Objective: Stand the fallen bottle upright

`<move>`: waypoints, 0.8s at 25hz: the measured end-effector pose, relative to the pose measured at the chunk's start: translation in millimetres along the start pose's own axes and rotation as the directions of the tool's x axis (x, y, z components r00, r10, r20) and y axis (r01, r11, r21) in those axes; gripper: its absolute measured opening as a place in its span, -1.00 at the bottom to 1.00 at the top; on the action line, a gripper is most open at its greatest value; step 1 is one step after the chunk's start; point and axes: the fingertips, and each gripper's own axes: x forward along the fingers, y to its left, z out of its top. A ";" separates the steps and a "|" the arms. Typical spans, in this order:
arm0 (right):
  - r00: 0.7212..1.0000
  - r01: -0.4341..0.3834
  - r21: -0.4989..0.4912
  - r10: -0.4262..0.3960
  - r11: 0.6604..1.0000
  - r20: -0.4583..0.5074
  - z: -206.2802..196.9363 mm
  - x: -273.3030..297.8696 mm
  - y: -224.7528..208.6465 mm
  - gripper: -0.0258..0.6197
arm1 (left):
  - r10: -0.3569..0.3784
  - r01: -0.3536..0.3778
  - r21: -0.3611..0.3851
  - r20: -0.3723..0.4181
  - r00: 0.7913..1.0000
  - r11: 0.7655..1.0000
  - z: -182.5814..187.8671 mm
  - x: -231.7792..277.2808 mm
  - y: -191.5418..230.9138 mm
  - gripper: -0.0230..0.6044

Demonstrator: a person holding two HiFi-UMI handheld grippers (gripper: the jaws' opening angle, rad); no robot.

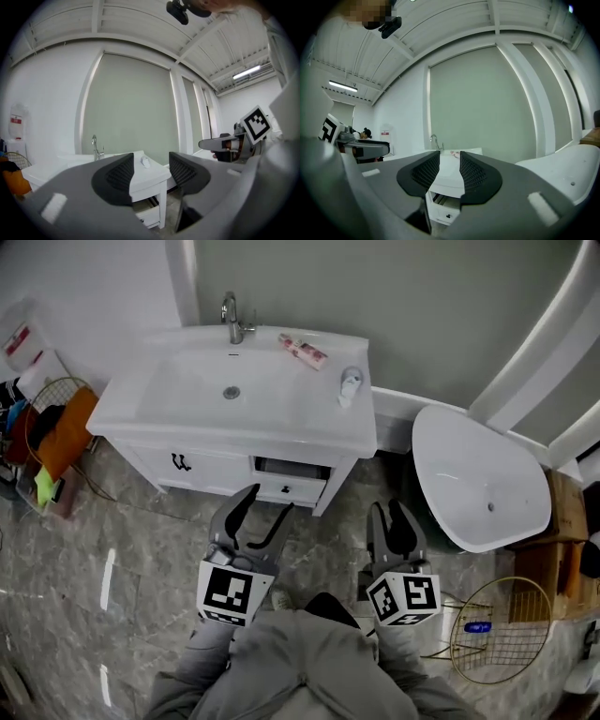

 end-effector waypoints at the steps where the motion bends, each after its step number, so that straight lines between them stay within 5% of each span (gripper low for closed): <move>1: 1.000 0.003 0.000 -0.003 1.000 -0.002 -1.1 9.4 -0.1 -0.51 | -0.001 0.001 -0.002 -0.001 1.000 1.000 -0.8 6.6 7.6 -0.08; 11: 0.999 0.011 -0.013 -0.011 1.000 -0.031 -9.4 93.3 -22.7 -0.51 | 0.032 -0.033 -0.023 -0.035 0.999 0.999 -20.0 68.7 60.7 -0.08; 20: 0.996 -0.044 -0.023 0.042 0.999 -0.076 -14.3 214.6 -75.6 -0.51 | 0.105 -0.107 -0.031 -0.056 0.993 0.994 -21.1 174.1 112.1 -0.08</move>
